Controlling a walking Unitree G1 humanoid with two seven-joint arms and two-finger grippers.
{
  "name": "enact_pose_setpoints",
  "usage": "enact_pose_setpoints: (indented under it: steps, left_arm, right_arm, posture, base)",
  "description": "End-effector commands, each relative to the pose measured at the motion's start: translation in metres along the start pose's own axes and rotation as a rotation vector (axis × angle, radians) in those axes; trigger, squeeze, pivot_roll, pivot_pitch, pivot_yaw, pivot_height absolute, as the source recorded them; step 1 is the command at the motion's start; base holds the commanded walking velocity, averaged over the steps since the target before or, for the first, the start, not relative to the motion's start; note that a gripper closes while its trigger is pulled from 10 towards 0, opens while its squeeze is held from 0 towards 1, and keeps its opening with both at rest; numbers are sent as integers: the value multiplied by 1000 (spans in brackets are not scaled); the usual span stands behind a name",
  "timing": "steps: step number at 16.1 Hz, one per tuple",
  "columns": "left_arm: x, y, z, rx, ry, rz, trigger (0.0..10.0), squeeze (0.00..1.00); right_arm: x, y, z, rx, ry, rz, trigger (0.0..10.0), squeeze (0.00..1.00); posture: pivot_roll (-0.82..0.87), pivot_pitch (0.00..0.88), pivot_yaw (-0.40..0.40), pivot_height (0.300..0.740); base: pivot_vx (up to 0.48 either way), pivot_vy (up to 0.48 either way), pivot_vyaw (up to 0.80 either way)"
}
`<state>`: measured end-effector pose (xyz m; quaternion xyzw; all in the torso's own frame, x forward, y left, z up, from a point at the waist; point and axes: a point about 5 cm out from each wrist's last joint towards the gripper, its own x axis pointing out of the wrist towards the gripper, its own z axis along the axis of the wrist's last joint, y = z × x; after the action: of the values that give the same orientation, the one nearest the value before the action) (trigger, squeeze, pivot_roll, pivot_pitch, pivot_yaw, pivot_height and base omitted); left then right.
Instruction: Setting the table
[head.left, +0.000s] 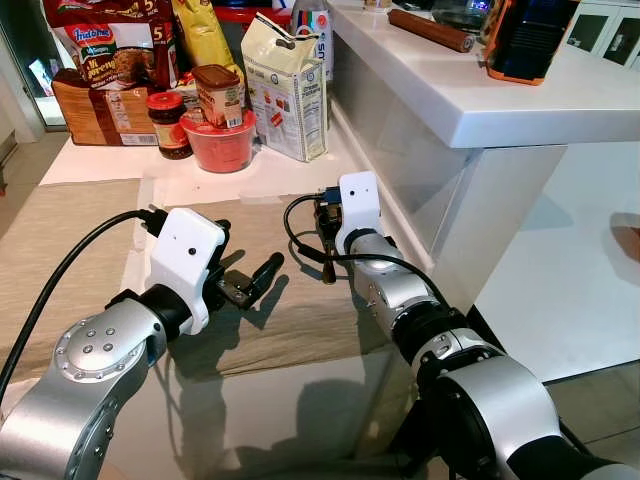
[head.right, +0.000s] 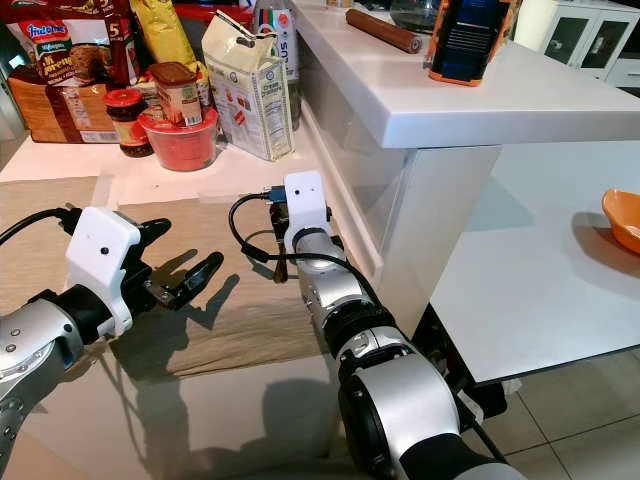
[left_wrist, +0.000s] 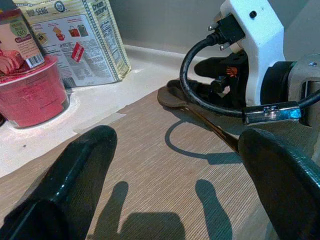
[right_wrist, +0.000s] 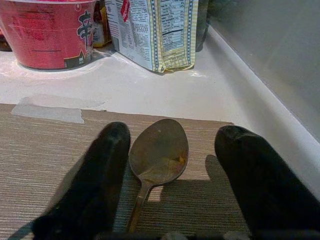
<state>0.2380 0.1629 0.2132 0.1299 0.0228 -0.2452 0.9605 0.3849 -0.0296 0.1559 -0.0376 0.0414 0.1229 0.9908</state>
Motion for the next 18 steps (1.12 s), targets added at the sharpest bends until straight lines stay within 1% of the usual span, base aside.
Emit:
enact_pose_setpoints:
  steps: [1, 11, 12, 14, 18]
  left_arm:
    - [1, 0, 1, 14, 1, -4, 10000, 0]
    - [1, 0, 0, 16, 0, -5, 10000, 0]
    - [0, -2, 2, 20, 0, -17, 10000, 0]
    - [-2, -5, 5, 27, -2, -38, 10000, 0]
    - [-2, -6, 5, 29, -3, -43, 10000, 0]
  right_arm:
    - [3, 2, 14, 5, -46, 5, 10000, 1000]
    - [3, 3, 16, 8, -50, 9, 10000, 1000]
    - [6, -1, 22, 46, -25, -17, 10000, 0]
    - [10, -4, 30, 97, 19, -53, 10000, 0]
    - [10, -3, 30, 119, 28, -61, 10000, 0]
  posture:
    - [169, 0, -38, 736]
    - [169, 0, -38, 736]
    - [186, 0, -47, 736]
    - [184, 0, -46, 736]
    - [184, 0, -46, 736]
  base:
    - [0, 0, 0]
    - [0, 0, 0]
    - [0, 0, 0]
    - [0, 0, 0]
    - [0, 0, 0]
